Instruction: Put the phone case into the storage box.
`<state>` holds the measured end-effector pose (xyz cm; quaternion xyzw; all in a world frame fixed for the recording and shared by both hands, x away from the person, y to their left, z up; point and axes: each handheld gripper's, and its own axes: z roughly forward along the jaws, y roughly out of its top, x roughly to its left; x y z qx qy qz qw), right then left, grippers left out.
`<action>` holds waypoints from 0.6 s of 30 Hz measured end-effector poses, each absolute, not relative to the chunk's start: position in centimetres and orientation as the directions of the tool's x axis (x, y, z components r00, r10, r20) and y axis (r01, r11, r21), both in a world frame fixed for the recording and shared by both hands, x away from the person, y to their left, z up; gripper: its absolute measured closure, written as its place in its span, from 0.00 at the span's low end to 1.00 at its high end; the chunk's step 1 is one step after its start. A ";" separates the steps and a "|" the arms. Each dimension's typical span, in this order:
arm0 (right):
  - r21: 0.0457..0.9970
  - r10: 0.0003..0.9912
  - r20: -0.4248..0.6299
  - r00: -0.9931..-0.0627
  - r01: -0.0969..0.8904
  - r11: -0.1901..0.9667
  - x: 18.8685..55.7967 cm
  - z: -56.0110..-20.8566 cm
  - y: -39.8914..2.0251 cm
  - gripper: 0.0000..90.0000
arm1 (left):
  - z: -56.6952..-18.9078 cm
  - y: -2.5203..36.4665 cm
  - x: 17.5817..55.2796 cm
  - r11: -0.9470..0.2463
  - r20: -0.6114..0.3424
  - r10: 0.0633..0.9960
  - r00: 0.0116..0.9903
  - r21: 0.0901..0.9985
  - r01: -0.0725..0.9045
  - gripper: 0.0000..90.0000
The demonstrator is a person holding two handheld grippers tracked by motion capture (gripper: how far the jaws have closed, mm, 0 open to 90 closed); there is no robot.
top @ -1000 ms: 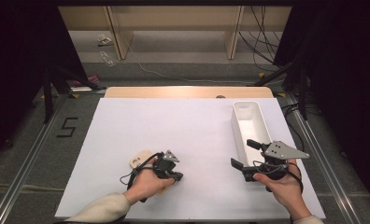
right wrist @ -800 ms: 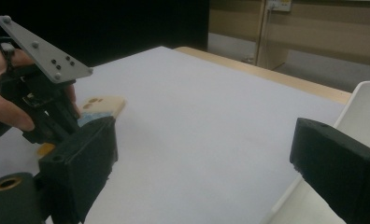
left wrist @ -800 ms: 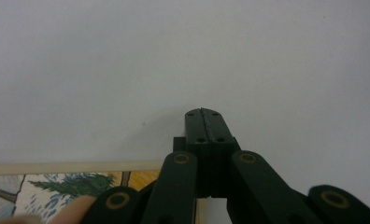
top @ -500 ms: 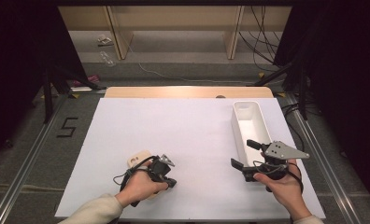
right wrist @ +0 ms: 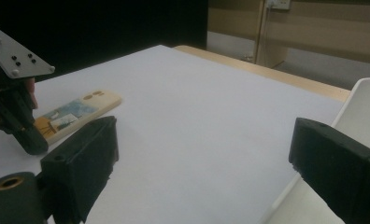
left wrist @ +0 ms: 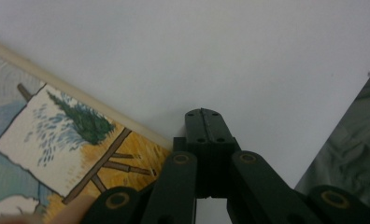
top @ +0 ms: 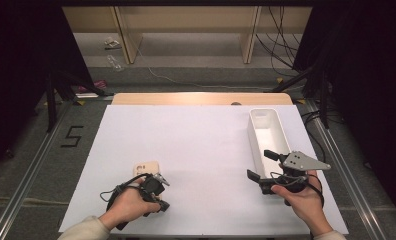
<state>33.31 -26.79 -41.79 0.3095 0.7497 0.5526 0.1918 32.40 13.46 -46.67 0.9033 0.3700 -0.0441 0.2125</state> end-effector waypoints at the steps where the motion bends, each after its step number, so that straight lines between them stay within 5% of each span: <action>1: 0.947 0.676 0.054 -0.735 0.252 0.199 33.3 -41.8 -26.8 0.10 | -46.6 14.0 32.4 -0.636 -0.238 0.655 0.717 0.338 0.694 1.00; 18: 0.946 0.677 0.052 -0.734 0.254 0.202 33.3 -41.8 -26.7 0.11 | -46.6 20.4 33.0 -0.546 -0.204 0.775 0.598 0.260 0.796 1.00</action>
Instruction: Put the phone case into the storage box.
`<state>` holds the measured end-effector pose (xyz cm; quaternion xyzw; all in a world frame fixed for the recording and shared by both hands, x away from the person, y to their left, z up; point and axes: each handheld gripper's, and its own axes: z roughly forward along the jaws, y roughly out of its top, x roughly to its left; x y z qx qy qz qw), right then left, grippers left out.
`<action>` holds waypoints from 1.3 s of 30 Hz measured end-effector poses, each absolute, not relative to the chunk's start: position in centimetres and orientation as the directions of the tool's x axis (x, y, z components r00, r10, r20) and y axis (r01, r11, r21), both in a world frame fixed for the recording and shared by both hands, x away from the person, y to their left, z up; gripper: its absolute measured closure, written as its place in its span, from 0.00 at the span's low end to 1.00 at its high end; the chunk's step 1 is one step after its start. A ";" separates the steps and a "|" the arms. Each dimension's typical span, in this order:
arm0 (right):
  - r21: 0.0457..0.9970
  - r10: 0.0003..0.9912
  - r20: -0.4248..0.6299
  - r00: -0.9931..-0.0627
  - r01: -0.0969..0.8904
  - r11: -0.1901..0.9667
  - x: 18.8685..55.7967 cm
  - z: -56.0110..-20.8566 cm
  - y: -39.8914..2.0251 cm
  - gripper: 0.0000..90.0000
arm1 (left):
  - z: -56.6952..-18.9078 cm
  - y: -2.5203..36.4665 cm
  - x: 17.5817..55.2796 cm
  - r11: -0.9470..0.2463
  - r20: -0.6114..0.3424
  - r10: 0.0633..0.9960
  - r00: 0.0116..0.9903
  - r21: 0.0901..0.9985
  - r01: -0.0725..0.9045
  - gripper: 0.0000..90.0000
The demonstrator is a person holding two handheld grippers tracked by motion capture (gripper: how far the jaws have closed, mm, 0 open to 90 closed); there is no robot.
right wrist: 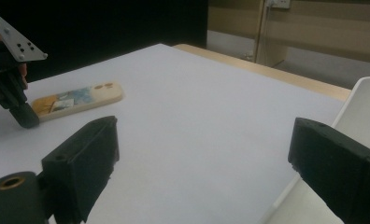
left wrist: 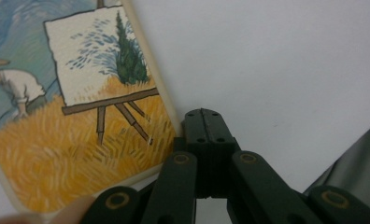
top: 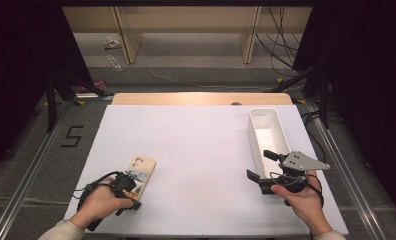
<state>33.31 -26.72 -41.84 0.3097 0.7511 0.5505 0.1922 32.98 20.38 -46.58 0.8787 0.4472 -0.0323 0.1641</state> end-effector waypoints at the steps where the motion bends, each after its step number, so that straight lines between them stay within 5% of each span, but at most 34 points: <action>1: 0.946 0.677 0.052 -0.734 0.254 0.202 33.3 -41.8 -26.7 0.11 | -46.6 20.6 33.0 -0.548 -0.197 0.777 0.598 0.257 0.796 1.00; 10: 0.947 0.677 0.050 -0.734 0.251 0.202 33.3 -41.8 -26.7 0.11 | -46.5 21.5 33.1 -0.536 -0.189 0.790 0.583 0.249 0.807 1.00; 16: 0.946 0.677 0.050 -0.734 0.251 0.203 33.3 -41.8 -26.7 0.11 | -45.7 21.1 32.8 -0.566 -0.191 0.759 0.622 0.277 0.776 0.90; 20: 0.946 0.676 0.049 -0.735 0.251 0.204 33.3 -41.8 -26.7 0.11 | -44.9 20.5 32.6 -0.549 -0.199 0.751 0.629 0.341 0.763 0.76; 29: 0.946 0.676 0.048 -0.735 0.251 0.206 33.2 -41.8 -26.7 0.11 | -44.2 20.3 32.8 -0.527 -0.091 0.758 0.646 0.498 0.689 0.24; 35: 0.946 0.676 0.051 -0.735 0.253 0.204 33.3 -41.8 -26.7 0.11 | -43.9 21.0 33.1 -0.492 -0.029 0.792 0.610 0.560 0.667 0.04; 39: 0.946 0.676 0.050 -0.735 0.252 0.205 33.3 -41.8 -26.7 0.11 | -43.6 21.4 33.1 -0.442 -0.038 0.819 0.573 0.596 0.670 0.00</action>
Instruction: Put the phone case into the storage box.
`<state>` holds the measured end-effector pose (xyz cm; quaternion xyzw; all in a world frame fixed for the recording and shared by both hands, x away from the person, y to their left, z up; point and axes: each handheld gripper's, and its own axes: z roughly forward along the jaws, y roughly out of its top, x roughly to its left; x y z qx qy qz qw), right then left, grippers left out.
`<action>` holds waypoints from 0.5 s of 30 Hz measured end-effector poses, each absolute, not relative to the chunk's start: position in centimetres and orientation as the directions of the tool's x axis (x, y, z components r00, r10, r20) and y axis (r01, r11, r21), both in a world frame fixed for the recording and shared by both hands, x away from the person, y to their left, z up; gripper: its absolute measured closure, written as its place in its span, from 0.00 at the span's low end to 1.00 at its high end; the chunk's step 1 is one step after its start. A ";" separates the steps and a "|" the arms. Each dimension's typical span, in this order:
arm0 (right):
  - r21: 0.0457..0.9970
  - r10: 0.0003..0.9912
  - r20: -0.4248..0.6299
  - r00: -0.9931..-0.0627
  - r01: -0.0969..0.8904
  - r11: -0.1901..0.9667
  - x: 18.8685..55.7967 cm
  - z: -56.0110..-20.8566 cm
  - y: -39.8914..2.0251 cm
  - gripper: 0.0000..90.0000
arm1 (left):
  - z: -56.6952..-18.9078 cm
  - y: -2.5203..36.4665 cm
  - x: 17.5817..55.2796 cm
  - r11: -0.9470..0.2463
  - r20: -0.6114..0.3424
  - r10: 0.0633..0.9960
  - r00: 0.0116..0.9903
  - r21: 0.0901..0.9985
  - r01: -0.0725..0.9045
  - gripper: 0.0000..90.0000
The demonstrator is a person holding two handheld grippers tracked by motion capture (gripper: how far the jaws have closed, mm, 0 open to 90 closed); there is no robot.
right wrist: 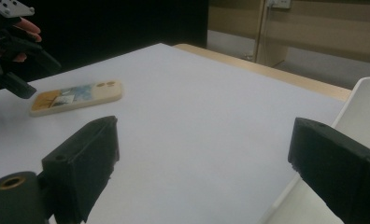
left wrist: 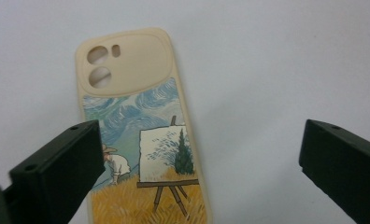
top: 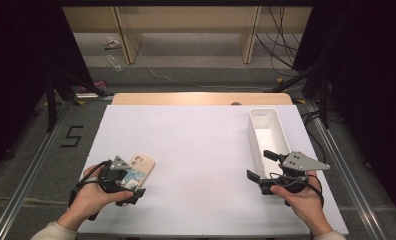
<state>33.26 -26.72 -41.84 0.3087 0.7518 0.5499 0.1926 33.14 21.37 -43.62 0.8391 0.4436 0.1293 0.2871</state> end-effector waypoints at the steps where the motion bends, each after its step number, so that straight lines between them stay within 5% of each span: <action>1: 0.946 0.675 0.051 -0.736 0.252 0.203 33.3 -41.8 -26.8 0.11 | -43.5 21.5 33.2 -0.435 -0.035 0.824 0.566 0.603 0.669 0.00; 15: 0.947 0.677 0.050 -0.735 0.251 0.202 33.3 -41.9 -26.7 0.11 | -43.4 22.7 33.5 -0.415 -0.033 0.844 0.535 0.591 0.692 0.00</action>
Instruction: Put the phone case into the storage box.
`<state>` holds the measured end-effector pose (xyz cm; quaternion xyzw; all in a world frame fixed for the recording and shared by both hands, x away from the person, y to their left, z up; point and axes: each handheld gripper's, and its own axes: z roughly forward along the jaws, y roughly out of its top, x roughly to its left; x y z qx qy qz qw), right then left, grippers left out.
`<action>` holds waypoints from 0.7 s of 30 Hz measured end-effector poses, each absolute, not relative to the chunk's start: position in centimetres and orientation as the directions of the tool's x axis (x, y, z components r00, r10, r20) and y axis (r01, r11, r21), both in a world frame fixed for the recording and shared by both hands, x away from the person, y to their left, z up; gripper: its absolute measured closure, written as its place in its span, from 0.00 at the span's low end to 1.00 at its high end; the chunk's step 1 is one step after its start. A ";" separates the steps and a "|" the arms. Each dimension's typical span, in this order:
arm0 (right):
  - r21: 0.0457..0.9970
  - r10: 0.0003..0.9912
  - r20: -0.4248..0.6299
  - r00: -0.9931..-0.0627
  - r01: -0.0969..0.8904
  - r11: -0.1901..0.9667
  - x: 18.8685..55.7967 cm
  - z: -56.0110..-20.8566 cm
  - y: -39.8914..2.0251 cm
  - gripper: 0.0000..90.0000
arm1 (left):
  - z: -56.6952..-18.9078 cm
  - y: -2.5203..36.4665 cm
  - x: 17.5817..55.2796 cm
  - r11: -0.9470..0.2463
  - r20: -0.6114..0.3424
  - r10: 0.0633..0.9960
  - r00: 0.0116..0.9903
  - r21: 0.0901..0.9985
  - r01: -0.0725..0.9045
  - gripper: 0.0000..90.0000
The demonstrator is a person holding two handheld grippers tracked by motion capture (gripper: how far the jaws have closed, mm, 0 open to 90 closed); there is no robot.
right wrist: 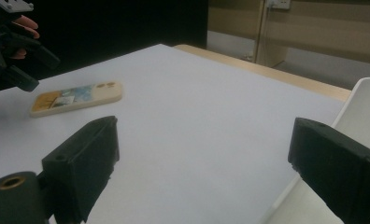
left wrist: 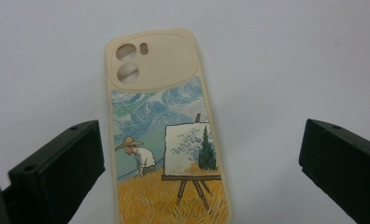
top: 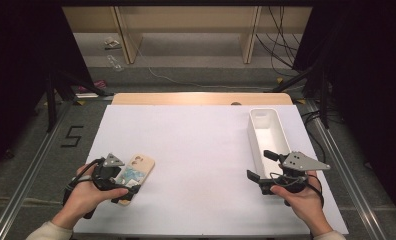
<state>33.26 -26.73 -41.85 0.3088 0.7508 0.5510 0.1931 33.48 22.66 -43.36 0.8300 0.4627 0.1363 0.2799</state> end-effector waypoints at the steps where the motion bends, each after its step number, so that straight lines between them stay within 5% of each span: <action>1: 0.947 0.677 0.051 -0.735 0.252 0.202 33.3 -41.9 -26.7 0.11 | -43.4 22.7 33.5 -0.417 -0.031 0.846 0.533 0.585 0.696 0.00; 21: 0.945 0.675 0.054 -0.736 0.256 0.203 33.4 -42.0 -26.6 0.11 | -45.1 23.3 35.1 -0.393 -0.055 0.885 0.463 0.448 0.803 0.02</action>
